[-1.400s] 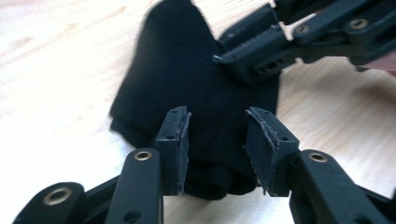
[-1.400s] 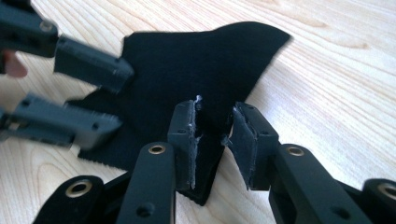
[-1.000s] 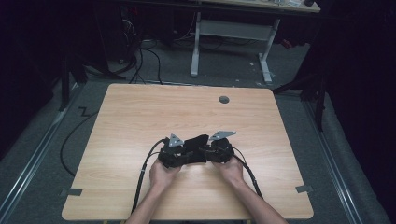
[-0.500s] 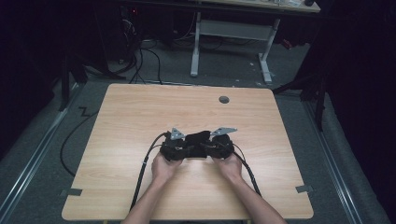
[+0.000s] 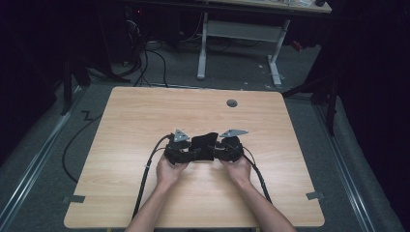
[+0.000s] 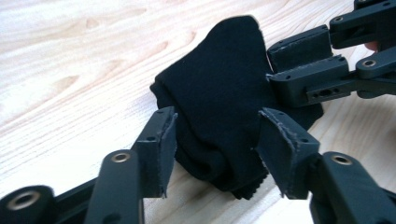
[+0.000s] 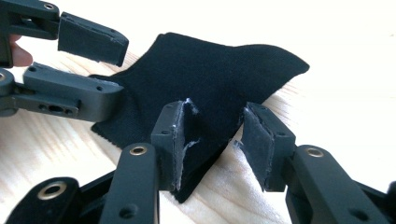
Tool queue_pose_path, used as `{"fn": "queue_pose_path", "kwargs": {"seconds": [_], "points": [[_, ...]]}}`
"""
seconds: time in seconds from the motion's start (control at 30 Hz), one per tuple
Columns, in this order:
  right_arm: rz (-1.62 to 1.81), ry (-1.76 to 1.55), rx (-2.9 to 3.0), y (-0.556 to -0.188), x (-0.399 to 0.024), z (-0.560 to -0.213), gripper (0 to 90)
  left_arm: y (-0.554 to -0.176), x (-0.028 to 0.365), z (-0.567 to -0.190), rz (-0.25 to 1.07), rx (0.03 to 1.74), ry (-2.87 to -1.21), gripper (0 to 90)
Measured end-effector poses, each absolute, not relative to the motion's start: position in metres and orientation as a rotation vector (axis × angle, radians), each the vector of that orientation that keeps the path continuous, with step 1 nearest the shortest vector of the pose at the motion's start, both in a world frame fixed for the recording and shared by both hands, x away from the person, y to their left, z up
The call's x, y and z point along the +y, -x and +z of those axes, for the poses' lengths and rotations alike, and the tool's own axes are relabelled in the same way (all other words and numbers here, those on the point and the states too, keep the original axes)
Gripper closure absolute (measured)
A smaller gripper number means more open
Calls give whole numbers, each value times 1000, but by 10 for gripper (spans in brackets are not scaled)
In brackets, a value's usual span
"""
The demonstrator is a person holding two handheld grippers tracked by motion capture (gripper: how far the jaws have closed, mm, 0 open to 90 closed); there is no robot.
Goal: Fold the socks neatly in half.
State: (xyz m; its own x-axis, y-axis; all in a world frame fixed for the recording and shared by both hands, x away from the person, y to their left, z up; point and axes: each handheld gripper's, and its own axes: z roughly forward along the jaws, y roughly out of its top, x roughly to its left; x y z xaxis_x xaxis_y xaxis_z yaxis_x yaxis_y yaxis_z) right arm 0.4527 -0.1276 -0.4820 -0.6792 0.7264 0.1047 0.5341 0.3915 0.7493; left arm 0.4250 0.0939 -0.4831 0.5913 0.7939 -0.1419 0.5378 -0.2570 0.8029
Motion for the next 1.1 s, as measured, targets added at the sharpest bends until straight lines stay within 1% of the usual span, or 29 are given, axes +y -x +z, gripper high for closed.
{"fn": "queue_pose_path", "kwargs": {"seconds": [0.33,0.8,1.1], "points": [[1212,-1083,2380,-445,-137,-471,587,-414,103,-467,402,1027,-1894,411],[1236,-1092,2346,-440,-152,-468,581,-407,113,-460,431,1035,-1867,404],[1241,-1096,2334,-437,-161,-465,575,-402,124,-462,439,1064,-1842,404]]}}
